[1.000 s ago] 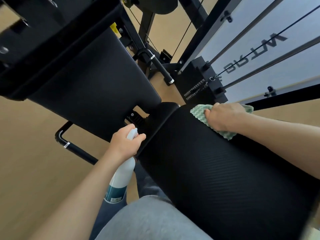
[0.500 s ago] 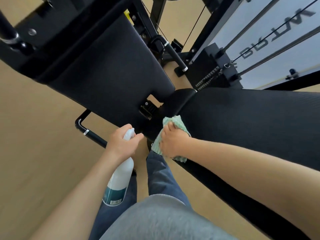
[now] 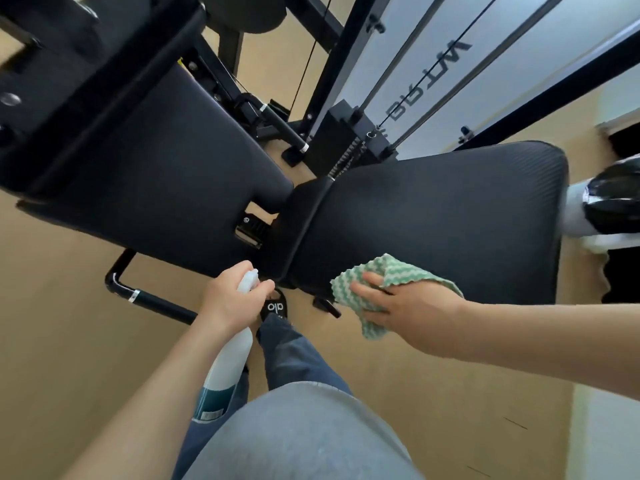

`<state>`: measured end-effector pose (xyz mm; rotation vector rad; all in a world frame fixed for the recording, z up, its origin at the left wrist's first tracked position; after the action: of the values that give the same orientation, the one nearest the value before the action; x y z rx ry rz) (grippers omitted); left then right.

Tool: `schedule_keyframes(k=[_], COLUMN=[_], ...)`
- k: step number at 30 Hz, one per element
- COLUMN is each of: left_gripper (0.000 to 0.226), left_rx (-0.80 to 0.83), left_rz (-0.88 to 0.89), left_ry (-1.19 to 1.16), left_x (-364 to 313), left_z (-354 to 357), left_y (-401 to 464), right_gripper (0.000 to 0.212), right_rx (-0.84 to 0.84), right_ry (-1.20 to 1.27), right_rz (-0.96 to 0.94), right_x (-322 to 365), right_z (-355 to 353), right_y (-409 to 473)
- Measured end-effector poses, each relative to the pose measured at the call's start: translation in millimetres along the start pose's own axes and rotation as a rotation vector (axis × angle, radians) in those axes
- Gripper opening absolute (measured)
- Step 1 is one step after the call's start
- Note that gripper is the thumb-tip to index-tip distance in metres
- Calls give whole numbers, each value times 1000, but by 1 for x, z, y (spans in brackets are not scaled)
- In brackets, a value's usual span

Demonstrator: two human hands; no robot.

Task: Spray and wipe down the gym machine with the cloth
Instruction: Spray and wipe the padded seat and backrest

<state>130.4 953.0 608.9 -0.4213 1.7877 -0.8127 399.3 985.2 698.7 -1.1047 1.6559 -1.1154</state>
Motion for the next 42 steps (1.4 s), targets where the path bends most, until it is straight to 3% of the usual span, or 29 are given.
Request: schedule_keyframes(k=[4, 7, 9, 11, 15, 18, 21, 26, 29, 33, 36, 42], left_gripper=[37, 16, 44, 40, 43, 41, 40, 42, 42, 42, 43, 42], left_rx=[13, -16, -17, -23, -19, -39, -34, -28, -41, -73, -128, -94], left_rz=[-53, -101, -107, -80, -59, -49, -33, 15, 30, 29, 29, 43], left_ry=[-73, -174, -157, -124, -104, -120, -109, -25, -12, -31, -49, -85], left_x=[1, 14, 25, 31, 38, 30, 15, -27, -49, -60, -53, -28], left_z=[0, -10, -16, -17, -13, -9, -3, 13, 19, 20, 17, 12], left_y=[-9, -8, -4, -2, 5, 10, 14, 18, 25, 30, 32, 37], right_gripper=[59, 52, 56, 64, 63, 62, 63, 70, 74, 64, 65, 46], right_rx=[-6, -27, -49, -44, -33, -85, -61, 25, 34, 1, -50, -62], right_ry=[-3, 20, 122, 330, 443, 466, 516, 541, 402, 254, 374, 470], right_rz=[1, -71, -137, -156, 58, 305, 432, 609, 611, 383, 258, 482], right_x=[8, 10, 2, -17, -85, -149, -189, -182, -137, -100, -126, -205], right_z=[-20, -42, -54, -63, -66, -54, -40, -21, -20, -28, -37, -45], right_y=[64, 123, 158, 184, 215, 209, 180, 124, 91, 92, 117, 120])
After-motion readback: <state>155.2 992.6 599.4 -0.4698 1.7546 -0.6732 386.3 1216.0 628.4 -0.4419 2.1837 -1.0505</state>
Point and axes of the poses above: each hand's wrist, its own y-axis towards the middle knuckle, its own z-axis out of the palm, x = y × z, the point moved 1 cm from there along y, towards the middle knuckle, and after that the axes turned 10 degrees about x, right-handed, at the moved point
